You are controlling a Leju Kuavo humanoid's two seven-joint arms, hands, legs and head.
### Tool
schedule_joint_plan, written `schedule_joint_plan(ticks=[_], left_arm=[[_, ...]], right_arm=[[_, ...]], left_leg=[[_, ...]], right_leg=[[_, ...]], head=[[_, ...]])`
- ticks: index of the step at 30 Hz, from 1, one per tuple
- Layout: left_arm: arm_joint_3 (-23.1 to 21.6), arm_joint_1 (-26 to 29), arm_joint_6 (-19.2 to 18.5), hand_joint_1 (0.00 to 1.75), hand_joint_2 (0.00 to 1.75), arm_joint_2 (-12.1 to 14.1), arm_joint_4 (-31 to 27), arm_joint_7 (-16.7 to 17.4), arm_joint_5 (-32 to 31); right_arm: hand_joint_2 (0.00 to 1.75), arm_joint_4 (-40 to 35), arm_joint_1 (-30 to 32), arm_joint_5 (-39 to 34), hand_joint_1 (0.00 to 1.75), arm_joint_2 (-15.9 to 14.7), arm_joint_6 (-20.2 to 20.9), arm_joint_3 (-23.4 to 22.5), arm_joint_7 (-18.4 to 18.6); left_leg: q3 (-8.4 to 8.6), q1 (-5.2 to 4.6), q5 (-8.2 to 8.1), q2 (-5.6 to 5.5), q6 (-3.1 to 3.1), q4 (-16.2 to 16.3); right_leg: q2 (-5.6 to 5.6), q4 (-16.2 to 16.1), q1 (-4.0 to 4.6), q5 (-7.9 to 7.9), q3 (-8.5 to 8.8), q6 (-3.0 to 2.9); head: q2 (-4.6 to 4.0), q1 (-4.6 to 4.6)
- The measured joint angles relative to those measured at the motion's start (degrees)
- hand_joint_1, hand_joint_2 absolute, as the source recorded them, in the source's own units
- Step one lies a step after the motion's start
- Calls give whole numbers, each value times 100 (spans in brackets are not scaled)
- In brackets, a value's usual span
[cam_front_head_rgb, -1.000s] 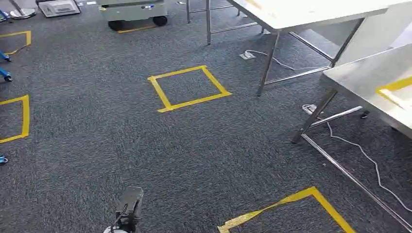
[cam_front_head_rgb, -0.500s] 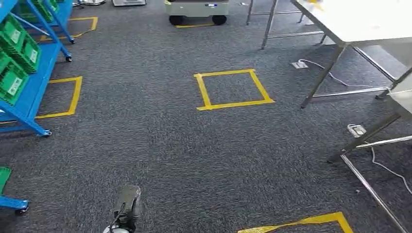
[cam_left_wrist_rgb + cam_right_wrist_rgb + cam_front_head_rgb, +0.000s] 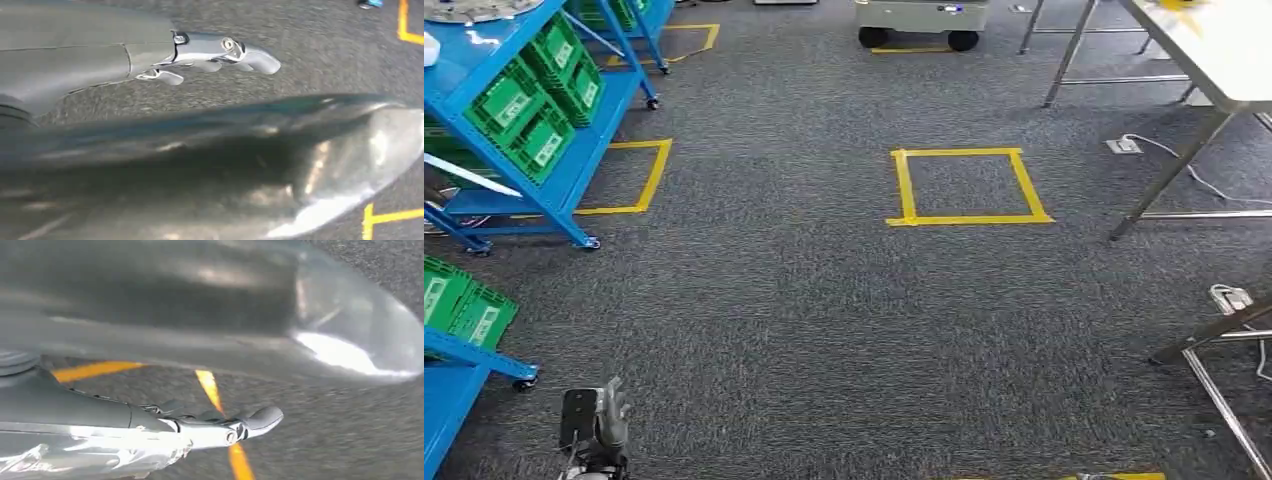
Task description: Take the parts from the cabinet and place them on the table.
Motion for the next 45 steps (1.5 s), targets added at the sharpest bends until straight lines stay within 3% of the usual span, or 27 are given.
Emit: schedule_joint_plan(ticks=[1, 4, 5, 7, 10, 12, 14, 15, 16, 20, 22, 23, 25, 26, 27, 29, 30, 31, 32, 35, 36, 37, 38, 40, 41, 43, 45], left_arm=[[74, -35, -68, 0, 0, 11, 15, 0, 7], [256, -20, -162, 0, 0, 83, 120, 0, 20], [308, -19, -192, 0, 0, 103, 149, 0, 42], [402, -53, -253, 0, 0, 127, 199, 0, 55], [500, -97, -297, 0, 0, 162, 273, 4, 55], [555, -93, -319, 0, 0, 177, 345, 50, 55], [625, -95, -347, 0, 0, 186, 402, 81, 50], [640, -95, -341, 0, 0, 184, 422, 85, 44], [658, -110, -299, 0, 0, 186, 441, 77, 35], [758, -90, -242, 0, 0, 195, 553, 50, 2], [771, -97, -242, 0, 0, 195, 586, 44, -7], [776, -131, -242, 0, 0, 192, 590, 42, -7], [787, -154, -242, 0, 0, 190, 610, 39, -7], [798, -143, -242, 0, 0, 190, 623, 39, -7], [824, -129, -242, 0, 0, 194, 638, 37, -4], [874, -125, -242, 0, 0, 203, 651, 37, 9], [896, -128, -242, 0, 0, 208, 655, 35, 17], [909, -142, -242, 0, 0, 195, 656, 33, 31], [918, -162, -244, 0, 0, 192, 658, 28, 41], [948, -123, -247, 0, 0, 192, 686, 20, 44], [961, -117, -247, 0, 0, 192, 691, 20, 42], [968, -124, -247, 0, 0, 192, 691, 15, 46], [977, -140, -247, 0, 0, 190, 693, 13, 48], [1007, -153, -249, 0, 0, 192, 693, 11, 48], [1012, -143, -249, 0, 0, 192, 695, 11, 48], [1020, -134, -253, 0, 0, 197, 699, 11, 48], [1020, -133, -262, 0, 0, 192, 699, 7, 39]], right_arm=[[0, 44, -27, 17, 0, 0, -22, -22, -35], [0, 203, -152, -3, 0, 0, -52, -76, -59], [0, 244, -175, -7, 0, 0, -48, -89, -70], [0, 391, -242, -5, 0, -2, -2, -136, -118], [0, 575, -264, -68, 0, -2, 77, -223, -131], [0, 717, -343, -204, 0, -2, 202, -297, -61], [0, 850, -407, -254, 0, -2, 298, -389, -37], [0, 923, -429, -271, 0, -2, 322, -431, -35], [0, 1014, -447, -296, 0, -2, 354, -470, -37], [0, 1239, -537, -206, 0, -2, 418, -642, -179], [0, 1313, -564, -125, 0, -4, 418, -677, -240], [0, 1353, -565, -112, 0, -4, 418, -695, -240], [0, 1438, -568, -79, 0, -4, 418, -745, -256], [0, 1464, -569, -33, 0, -4, 418, -769, -271], [0, 1495, -574, 10, 0, -4, 418, -782, -286], [0, 1537, -590, 41, 0, -4, 418, -789, -301], [0, 1558, -598, 41, 0, -4, 418, -791, -301], [0, 1574, -602, 37, 0, -18, 418, -798, -301], [0, 1593, -609, 28, 0, -24, 420, -822, -304], [0, 1637, -649, 28, 0, -33, 429, -828, -326], [0, 1644, -650, 35, 0, -37, 433, -831, -339], [0, 1657, -654, 39, 0, -42, 442, -830, -350], [0, 1678, -655, 43, 0, -44, 442, -839, -354], [0, 1724, -655, 43, 0, -46, 442, -883, -354], [0, 1740, -655, 43, 0, -46, 442, -898, -354], [0, 1764, -658, 43, 0, -46, 442, -920, -354], [0, 1788, -675, 52, 0, -48, 442, -927, -360]], left_leg=[[0, 7, 23, -102, 101, -36], [-29, -21, -2, -285, 200, -34], [-18, 13, 34, -354, 257, -52], [-24, 21, 46, -468, 324, -53], [-34, -3, 48, -725, 357, -51], [-23, -7, 48, -913, 356, -46], [0, -2, 49, -1089, 352, -43], [3, 13, 48, -1169, 339, -43], [-29, -11, 52, -1247, 302, -21], [-111, 50, 142, -1504, 139, -81], [-250, 14, -125, -901, 122, 213], [-438, 14, -351, -746, 91, 602], [-853, 27, -716, -633, 46, 1485], [-944, 39, -735, -622, 27, 1684], [-886, 57, -618, -615, 10, 1602], [-443, 82, -163, -526, -18, 783], [-146, 85, 27, -368, -35, 282], [44, 44, -10, 57, -77, -72], [47, 59, 18, -72, 43, -91], [29, 20, -5, -286, 171, -88], [47, 59, 25, -373, 224, -105], [48, 64, 28, -432, 253, -104], [42, 64, 35, -501, 288, -104], [25, 54, 33, -663, 324, -103], [26, 46, 34, -748, 324, -103], [39, 42, 35, -942, 322, -100], [63, 49, 39, -1128, 312, -98]], right_leg=[[-70, 22, 48, -45, -57, 29], [-228, -31, 51, -57, 80, 68], [-180, -10, 25, -89, 55, 117], [344, 535, 9, -435, -184, 154], [493, 1869, 11, -921, -867, 141], [514, 1642, 14, -612, -852, 102], [656, 655, 8, -48, -431, 51], [945, 166, -12, 97, -225, 40], [1123, 63, -43, 37, -179, 57], [845, 22, -1, 105, -127, -26], [680, -48, -18, 148, -107, -99], [586, -48, -8, 148, -114, -107], [381, -48, -3, 136, -119, -122], [294, -47, -5, 134, -120, -123], [215, -47, -8, 129, -117, -118], [57, -46, -18, 111, -103, -92], [-11, -43, -24, 94, -80, -64], [-66, -29, 45, 64, -57, -14], [-111, -10, 61, 30, -79, 16], [-313, -61, 44, 6, 47, 85], [-241, -24, 11, -47, 4, 142], [114, 178, -1, -200, -46, 167], [329, 570, -13, -425, -216, 171], [482, 1597, -14, -859, -711, 177], [495, 1905, -12, -926, -884, 171], [506, 1620, -13, -608, -803, 134], [662, 591, -18, -47, -337, 82]], head=[[2, -15], [0, 50], [0, 44], [0, 90], [0, 92], [0, 92], [0, 92], [0, 90], [0, 83], [0, 81], [0, 29], [0, 20], [0, 22], [0, 18], [0, 20], [0, 20], [0, 18], [0, -4], [0, -26], [0, 50], [2, 48], [0, 81], [0, 101], [0, 118], [0, 118], [0, 116], [0, 120]])
